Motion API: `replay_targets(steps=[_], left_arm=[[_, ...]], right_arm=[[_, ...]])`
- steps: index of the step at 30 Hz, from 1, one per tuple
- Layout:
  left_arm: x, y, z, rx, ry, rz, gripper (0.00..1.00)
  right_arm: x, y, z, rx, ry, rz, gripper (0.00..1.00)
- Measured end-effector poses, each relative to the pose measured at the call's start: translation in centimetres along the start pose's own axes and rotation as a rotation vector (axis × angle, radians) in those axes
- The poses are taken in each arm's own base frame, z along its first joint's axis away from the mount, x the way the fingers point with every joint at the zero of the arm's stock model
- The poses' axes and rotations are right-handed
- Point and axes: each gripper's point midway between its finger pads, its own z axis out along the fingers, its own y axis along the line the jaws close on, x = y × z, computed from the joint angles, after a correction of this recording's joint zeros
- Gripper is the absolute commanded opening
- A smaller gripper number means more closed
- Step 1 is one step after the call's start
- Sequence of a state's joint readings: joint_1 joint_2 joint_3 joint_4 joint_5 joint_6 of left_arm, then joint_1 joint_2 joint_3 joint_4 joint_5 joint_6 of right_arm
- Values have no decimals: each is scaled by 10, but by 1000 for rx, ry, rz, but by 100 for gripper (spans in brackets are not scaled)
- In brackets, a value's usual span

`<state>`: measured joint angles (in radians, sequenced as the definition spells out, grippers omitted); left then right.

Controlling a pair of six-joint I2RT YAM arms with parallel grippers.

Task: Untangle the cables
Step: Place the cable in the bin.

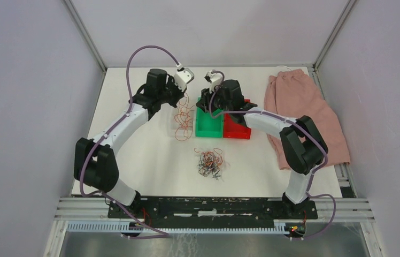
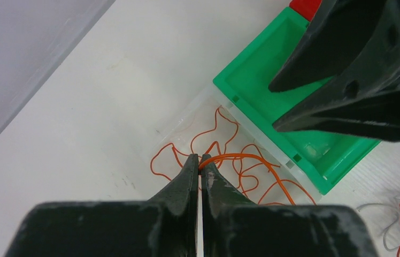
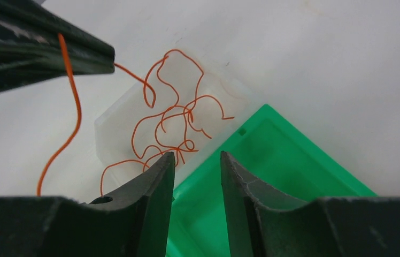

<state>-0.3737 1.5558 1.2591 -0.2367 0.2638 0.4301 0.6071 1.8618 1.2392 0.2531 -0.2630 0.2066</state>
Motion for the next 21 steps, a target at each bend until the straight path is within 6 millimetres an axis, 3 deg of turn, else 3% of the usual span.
replay_targets(steps=[7, 13, 16, 21], left_arm=[[18, -7, 5, 17, 37, -17, 6], [53, -15, 22, 38, 128, -32, 42], [73, -19, 29, 63, 201, -38, 69], [78, -11, 25, 77, 251, -31, 74]], right_arm=[[-35, -6, -24, 59, -83, 0, 46], [-33, -4, -46, 85, -96, 11, 47], [-32, -4, -48, 84, -94, 13, 48], [-32, -1, -48, 67, -91, 28, 49]])
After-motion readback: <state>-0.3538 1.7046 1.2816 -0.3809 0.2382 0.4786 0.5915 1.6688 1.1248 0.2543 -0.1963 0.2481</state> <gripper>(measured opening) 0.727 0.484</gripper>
